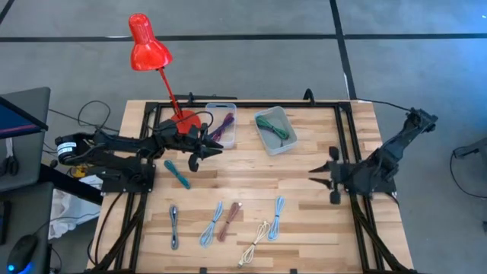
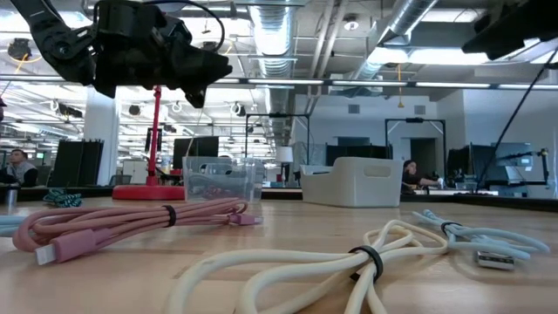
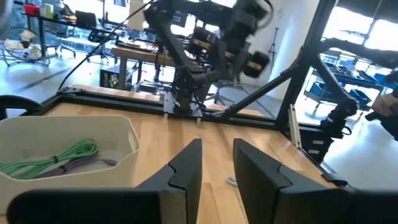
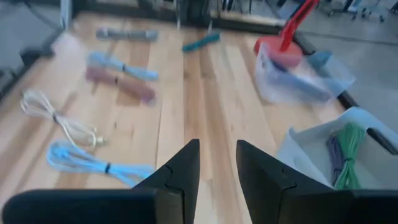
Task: Pick & Place USB Port
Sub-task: Put the right light blue USB cable into the gray bin
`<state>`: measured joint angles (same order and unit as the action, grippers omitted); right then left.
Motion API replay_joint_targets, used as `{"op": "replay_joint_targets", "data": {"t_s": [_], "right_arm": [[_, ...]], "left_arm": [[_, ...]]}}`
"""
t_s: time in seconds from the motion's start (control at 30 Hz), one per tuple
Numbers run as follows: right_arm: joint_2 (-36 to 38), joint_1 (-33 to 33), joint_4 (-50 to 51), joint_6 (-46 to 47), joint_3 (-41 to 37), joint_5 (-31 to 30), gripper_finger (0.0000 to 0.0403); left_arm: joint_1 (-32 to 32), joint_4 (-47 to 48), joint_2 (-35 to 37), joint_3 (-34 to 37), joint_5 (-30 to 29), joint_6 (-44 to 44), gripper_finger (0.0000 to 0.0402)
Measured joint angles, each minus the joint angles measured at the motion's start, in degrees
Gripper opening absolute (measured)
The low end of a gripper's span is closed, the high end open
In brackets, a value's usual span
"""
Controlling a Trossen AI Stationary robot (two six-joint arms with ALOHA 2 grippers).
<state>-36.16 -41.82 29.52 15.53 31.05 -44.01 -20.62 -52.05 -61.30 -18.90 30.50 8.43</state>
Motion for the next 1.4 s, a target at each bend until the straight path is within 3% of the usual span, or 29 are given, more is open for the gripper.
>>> {"op": "replay_joint_targets", "data": {"t_s": [0.27, 0.6, 0.7, 1.07, 1.4], "right_arm": [[-11.4, 3.6, -5.1, 1.5, 0.0, 4.2, 0.0098], [-22.7, 13.0, -17.1, 1.5, 0.0, 28.9, 0.0098], [-25.8, 14.8, -20.4, 1.5, 0.0, 32.0, 0.0098], [-35.5, 16.9, -25.1, 2.4, 0.0, 30.1, 0.0104], [-40.6, 16.9, -25.4, 2.6, 0.0, 28.9, 0.0188]], "left_arm": [[0.0, 0.0, 0.0, 0.0, -0.4, 0.0, 0.009], [0.0, -0.1, 0.0, 0.0, -0.4, 0.0, 0.009], [0.0, 0.0, 0.0, 0.0, -0.4, 0.0, 0.009], [0.0, 0.1, 0.0, 0.0, -0.4, 0.0, 0.009], [0.0, 0.1, 0.0, 0.0, -0.4, 0.0, 0.009]]}}
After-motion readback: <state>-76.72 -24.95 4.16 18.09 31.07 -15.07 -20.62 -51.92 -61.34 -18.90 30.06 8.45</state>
